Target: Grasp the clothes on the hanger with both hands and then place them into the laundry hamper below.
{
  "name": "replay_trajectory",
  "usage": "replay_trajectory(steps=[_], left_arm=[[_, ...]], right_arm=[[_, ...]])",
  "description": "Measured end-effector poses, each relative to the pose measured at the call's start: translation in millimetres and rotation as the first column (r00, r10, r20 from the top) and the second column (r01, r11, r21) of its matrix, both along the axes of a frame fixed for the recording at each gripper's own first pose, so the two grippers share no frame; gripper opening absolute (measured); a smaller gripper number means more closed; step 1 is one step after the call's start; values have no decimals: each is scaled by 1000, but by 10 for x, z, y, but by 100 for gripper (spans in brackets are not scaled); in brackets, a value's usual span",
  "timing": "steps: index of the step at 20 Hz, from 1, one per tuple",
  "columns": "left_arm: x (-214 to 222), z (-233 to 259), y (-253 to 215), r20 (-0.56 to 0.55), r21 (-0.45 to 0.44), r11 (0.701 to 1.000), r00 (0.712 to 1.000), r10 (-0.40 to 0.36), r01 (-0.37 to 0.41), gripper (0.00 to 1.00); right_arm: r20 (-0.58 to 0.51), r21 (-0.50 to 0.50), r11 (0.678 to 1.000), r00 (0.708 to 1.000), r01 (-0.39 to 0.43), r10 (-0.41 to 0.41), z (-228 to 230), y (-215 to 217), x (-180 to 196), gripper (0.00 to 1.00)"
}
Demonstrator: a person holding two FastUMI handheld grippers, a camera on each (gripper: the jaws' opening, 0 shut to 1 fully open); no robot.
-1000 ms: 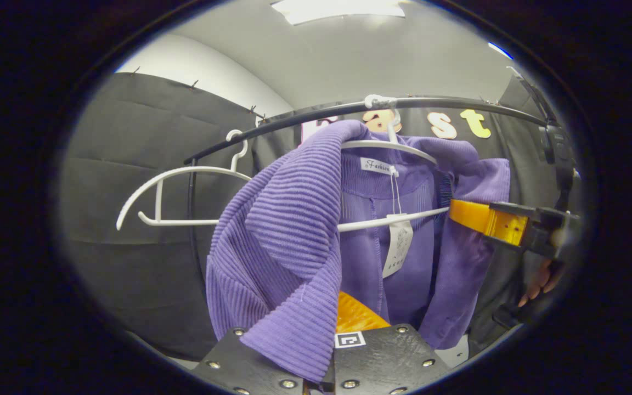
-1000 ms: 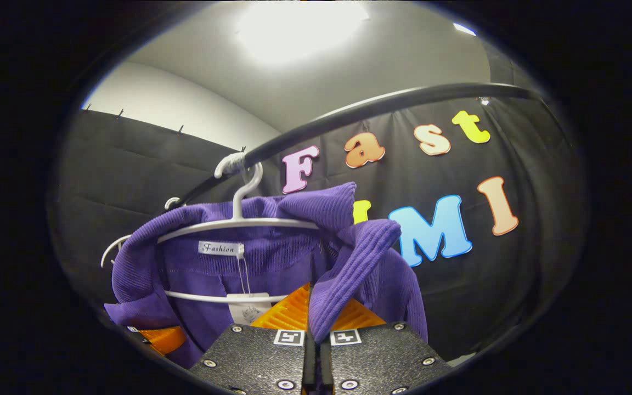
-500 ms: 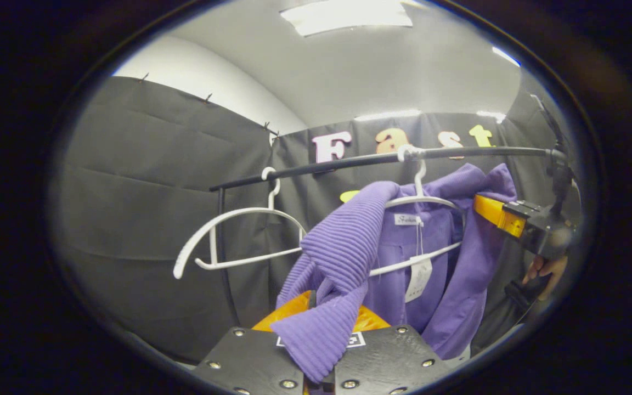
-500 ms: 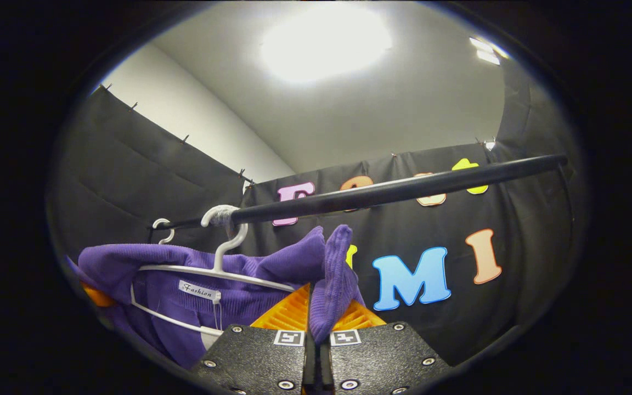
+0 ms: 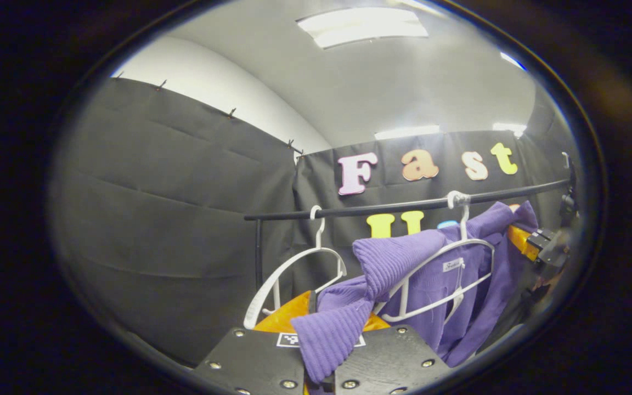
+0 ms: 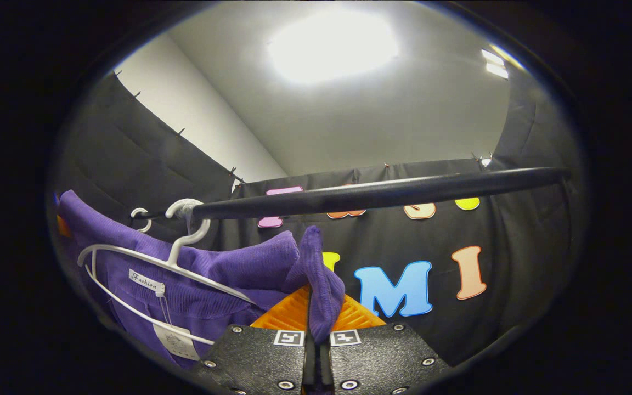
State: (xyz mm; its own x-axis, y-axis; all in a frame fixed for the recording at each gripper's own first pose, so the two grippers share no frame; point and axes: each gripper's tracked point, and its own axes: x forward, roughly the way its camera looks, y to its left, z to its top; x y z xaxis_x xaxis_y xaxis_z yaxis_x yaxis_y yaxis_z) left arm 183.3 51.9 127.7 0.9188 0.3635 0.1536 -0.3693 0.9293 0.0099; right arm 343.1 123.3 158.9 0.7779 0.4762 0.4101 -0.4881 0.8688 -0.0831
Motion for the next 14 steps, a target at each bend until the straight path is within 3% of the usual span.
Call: replay_trajectory(steps=[6, 14], left_arm=[[304, -75, 253, -24, -38, 999, 999, -40, 39, 5], [656, -387, 453, -73, -166, 981, 991, -115, 101, 3]], right_arm=[[-10, -22, 997, 998, 69, -70, -145, -124, 210, 2], [18, -123, 971, 979, 204, -204, -429, -160, 607, 3]])
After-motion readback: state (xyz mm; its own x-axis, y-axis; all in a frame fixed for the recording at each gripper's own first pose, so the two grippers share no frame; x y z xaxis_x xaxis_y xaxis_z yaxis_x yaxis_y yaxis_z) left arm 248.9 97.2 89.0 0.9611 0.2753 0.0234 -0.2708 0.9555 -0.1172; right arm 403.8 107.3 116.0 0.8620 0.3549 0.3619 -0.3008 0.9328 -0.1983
